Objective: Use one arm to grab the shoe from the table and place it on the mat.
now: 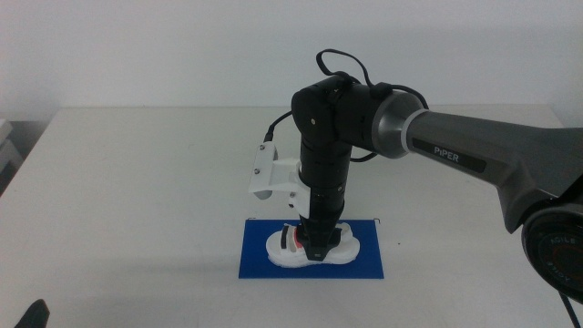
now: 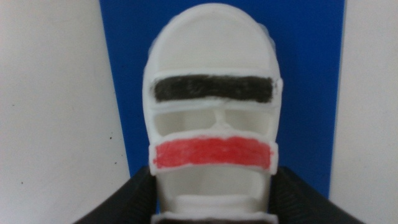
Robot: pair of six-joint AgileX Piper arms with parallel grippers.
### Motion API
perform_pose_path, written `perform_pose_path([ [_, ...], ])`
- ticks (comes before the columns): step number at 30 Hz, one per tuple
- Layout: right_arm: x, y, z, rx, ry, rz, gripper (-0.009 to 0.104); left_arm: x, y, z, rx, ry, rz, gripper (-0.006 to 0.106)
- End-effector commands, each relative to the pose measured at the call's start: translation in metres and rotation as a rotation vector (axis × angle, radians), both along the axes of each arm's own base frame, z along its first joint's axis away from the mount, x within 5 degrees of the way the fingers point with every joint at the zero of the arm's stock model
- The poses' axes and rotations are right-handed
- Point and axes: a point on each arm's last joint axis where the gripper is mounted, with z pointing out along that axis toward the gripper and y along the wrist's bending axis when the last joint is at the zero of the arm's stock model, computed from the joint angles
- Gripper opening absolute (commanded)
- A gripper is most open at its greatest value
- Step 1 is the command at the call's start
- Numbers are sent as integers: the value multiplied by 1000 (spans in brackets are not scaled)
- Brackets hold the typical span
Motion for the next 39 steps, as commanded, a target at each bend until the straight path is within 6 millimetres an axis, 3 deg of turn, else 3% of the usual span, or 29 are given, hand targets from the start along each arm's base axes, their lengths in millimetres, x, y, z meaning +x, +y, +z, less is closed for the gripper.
perform_pose_path([
  [1,0,-2,36,50,-79,3,55,1,0,6,-9,-87,4,94],
  [6,1,-2,42,72,-105,-6,79,1,0,6,-9,-87,4,94],
  [10,-2,-15,82,147,-161,-127,84,1,0,6,-9,-87,4,94],
  [15,-10,-59,151,246,-274,-475,82,1,0,6,-9,-87,4,94],
  [18,-23,-97,186,308,-380,-692,79,1,0,6,-9,-87,4,94],
  [22,-55,-146,204,408,-484,-861,76,1,0,6,-9,-87,4,94],
  [29,-136,-212,192,623,-623,-978,75,1,0,6,-9,-87,4,94],
  [35,-198,-248,147,790,-755,-1079,75,1,0,6,-9,-87,4,94],
  [39,-227,-260,118,871,-859,-1087,75,1,0,6,-9,-87,4,94],
])
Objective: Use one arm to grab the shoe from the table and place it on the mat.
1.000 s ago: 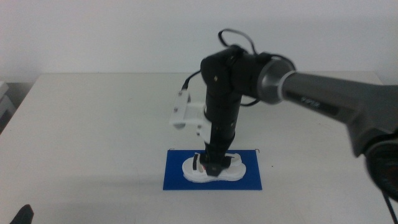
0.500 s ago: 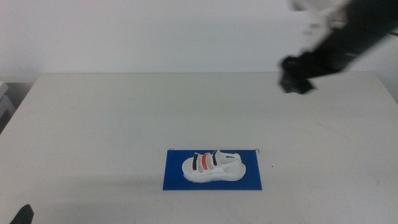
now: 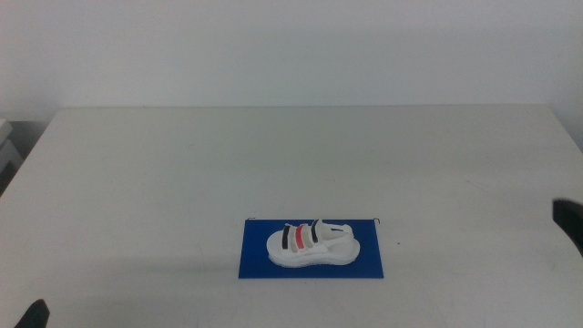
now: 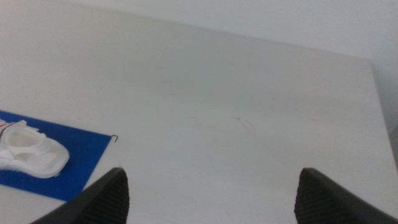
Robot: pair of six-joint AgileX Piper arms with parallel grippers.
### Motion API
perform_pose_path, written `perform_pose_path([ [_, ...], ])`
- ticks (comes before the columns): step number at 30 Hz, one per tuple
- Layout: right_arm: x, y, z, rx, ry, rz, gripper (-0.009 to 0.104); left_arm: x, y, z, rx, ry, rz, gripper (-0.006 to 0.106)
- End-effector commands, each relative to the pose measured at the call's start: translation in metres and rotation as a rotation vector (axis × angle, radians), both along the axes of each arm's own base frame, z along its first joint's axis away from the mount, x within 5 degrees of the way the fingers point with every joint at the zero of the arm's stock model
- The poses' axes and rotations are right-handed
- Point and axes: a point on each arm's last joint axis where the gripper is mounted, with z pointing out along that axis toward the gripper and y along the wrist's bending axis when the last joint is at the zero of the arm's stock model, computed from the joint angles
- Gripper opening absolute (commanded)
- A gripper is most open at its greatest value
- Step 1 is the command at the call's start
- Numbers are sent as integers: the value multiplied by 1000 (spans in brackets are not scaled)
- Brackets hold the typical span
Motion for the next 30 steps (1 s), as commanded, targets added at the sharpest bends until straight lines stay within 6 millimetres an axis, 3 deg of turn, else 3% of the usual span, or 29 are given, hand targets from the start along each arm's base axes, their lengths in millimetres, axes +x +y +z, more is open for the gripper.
perform_pose_path([
  [1,-10,-4,1,34,-170,-18,75,1,0,6,-9,-87,4,94],
  [9,-38,-12,-36,42,-266,-47,75,1,0,6,-9,-87,4,94],
  [30,-73,-17,-103,57,-288,-51,75,1,0,6,-9,-87,4,94],
])
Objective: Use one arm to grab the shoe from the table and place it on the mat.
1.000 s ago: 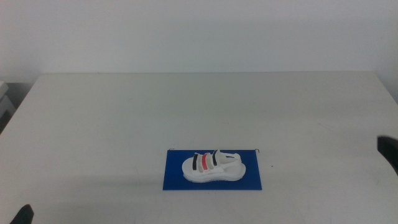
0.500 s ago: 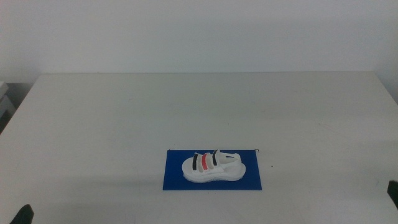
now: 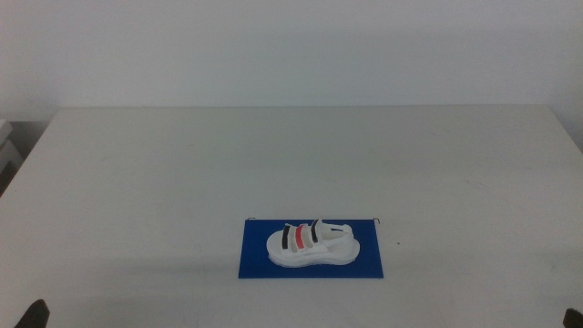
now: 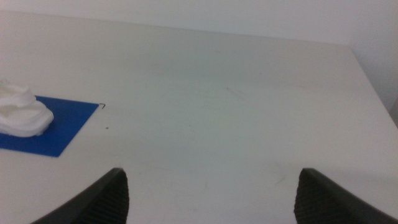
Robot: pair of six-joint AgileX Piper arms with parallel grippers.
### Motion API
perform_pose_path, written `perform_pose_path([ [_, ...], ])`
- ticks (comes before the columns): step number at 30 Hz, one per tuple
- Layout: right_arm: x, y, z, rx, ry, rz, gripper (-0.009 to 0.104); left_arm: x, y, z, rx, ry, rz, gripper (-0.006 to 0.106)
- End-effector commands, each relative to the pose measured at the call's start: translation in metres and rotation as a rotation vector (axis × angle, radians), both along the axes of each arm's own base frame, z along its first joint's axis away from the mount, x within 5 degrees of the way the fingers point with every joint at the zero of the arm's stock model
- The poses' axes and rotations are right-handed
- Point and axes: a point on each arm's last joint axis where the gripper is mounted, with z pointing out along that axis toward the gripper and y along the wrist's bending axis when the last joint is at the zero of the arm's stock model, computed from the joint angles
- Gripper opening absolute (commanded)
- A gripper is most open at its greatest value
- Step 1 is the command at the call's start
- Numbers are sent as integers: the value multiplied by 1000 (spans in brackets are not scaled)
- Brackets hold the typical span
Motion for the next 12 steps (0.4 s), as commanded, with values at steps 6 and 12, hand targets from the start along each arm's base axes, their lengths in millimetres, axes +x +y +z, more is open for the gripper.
perform_pose_path([
  [6,-4,-1,-1,2,-109,-2,75,1,0,6,-10,-87,4,94],
  [12,-6,-1,0,5,-131,-2,75,1,0,6,-10,-87,4,94],
])
